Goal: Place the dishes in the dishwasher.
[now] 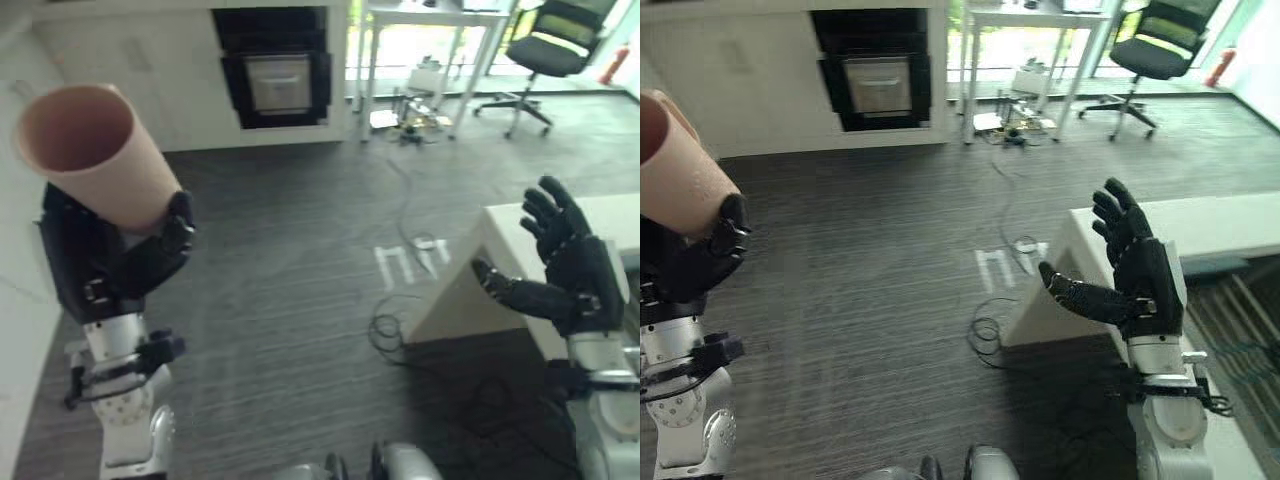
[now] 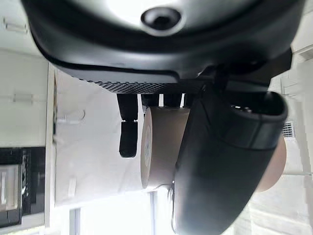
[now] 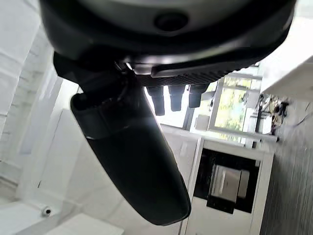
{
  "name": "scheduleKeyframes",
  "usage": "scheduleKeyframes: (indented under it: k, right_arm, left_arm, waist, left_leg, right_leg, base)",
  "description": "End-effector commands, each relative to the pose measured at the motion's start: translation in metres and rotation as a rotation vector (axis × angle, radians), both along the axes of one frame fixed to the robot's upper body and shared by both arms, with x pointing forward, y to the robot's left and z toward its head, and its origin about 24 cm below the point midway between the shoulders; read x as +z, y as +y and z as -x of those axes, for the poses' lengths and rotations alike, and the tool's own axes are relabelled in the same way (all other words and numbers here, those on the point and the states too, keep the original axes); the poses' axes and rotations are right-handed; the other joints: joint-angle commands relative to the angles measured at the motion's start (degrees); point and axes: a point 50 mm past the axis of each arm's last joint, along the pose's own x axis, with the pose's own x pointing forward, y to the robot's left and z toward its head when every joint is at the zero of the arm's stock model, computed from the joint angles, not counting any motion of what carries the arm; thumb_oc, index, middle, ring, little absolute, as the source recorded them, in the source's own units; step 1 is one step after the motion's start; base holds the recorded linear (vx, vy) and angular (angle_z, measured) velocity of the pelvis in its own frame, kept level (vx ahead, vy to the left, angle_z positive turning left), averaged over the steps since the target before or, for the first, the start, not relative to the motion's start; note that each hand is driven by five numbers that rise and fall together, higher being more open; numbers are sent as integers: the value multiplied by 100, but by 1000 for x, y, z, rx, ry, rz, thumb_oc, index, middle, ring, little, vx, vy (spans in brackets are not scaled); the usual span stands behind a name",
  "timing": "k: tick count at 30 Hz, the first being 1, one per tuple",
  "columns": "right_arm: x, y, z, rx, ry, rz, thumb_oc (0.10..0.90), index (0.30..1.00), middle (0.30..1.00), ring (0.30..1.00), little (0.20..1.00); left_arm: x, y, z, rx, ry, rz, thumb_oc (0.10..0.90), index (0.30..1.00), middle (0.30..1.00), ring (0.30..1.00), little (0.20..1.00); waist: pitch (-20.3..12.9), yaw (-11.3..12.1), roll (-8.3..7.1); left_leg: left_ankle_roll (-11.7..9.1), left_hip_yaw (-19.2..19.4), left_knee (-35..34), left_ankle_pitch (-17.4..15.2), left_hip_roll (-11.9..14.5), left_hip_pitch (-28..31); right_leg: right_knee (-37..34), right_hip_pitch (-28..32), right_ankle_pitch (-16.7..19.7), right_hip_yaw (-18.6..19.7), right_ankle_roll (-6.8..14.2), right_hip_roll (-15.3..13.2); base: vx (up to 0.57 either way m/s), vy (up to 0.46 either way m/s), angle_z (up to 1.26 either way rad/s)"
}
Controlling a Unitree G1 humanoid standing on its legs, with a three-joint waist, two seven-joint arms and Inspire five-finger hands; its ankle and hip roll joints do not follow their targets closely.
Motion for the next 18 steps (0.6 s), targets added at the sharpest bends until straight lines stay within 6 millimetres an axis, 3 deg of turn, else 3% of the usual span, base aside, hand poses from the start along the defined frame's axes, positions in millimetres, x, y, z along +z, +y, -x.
scheduleKeyframes:
  k: [1, 10, 11, 13, 16, 18]
  right_arm:
    - [41, -4, 4, 3, -248, 10, 800, 900, 900, 900, 900]
    - [44, 10, -4, 53, -216, 58, 800, 900, 900, 900, 900]
    - [38, 10, -12, 143, -170, 93, 800, 900, 900, 900, 900]
    - [36, 10, -5, 161, -157, 96, 800, 900, 900, 900, 900]
    - [35, 6, -3, 154, -145, 87, 800, 900, 900, 900, 900]
    - [34, 5, -4, 162, -136, 100, 800, 900, 900, 900, 900]
  left_arm:
    - [38, -5, 12, -15, -200, -98, 400, 300, 300, 300, 300]
    - [37, 4, 20, 50, -200, -40, 400, 300, 300, 300, 300]
    - [26, -9, 17, -22, -211, 20, 400, 300, 300, 300, 300]
    - [26, -11, 14, -14, -202, 31, 400, 300, 300, 300, 300]
    - [24, -11, 14, -4, -194, 40, 400, 300, 300, 300, 300]
    - [21, -10, 16, -5, -183, 52, 400, 300, 300, 300, 300]
  waist:
    - [-685, -26, -244]
    - [-786, 235, -156]
    - [-35, 3, -272]
    - [-191, -63, -232]
    - [-297, -92, -210]
    - [-281, -44, -309]
  left_leg:
    - [-779, -1018, 462, -452, 833, -357]
    - [-971, -1091, 462, -304, 1056, -513]
    - [-1188, -468, 462, 165, 1409, -368]
    - [-1283, -471, 462, 179, 1598, -505]
    - [-1309, -512, 462, 160, 1535, -442]
    - [-1316, -402, 462, 771, 1287, -220]
  right_leg:
    - [-789, 755, 164, -68, 631, -258]
    - [-789, 900, -38, -521, 578, -369]
    - [-789, 957, 162, -184, 461, -1]
    - [-789, 1002, 14, -267, 438, 17]
    - [-789, 993, -70, -304, 362, 42]
    - [-789, 1035, -102, -255, 219, 37]
  base:
    - [32, -62, 40]
    - [1, -55, 28]
    - [14, -41, -4]
    - [82, -67, -4]
    - [103, -78, 5]
    - [128, -120, 2]
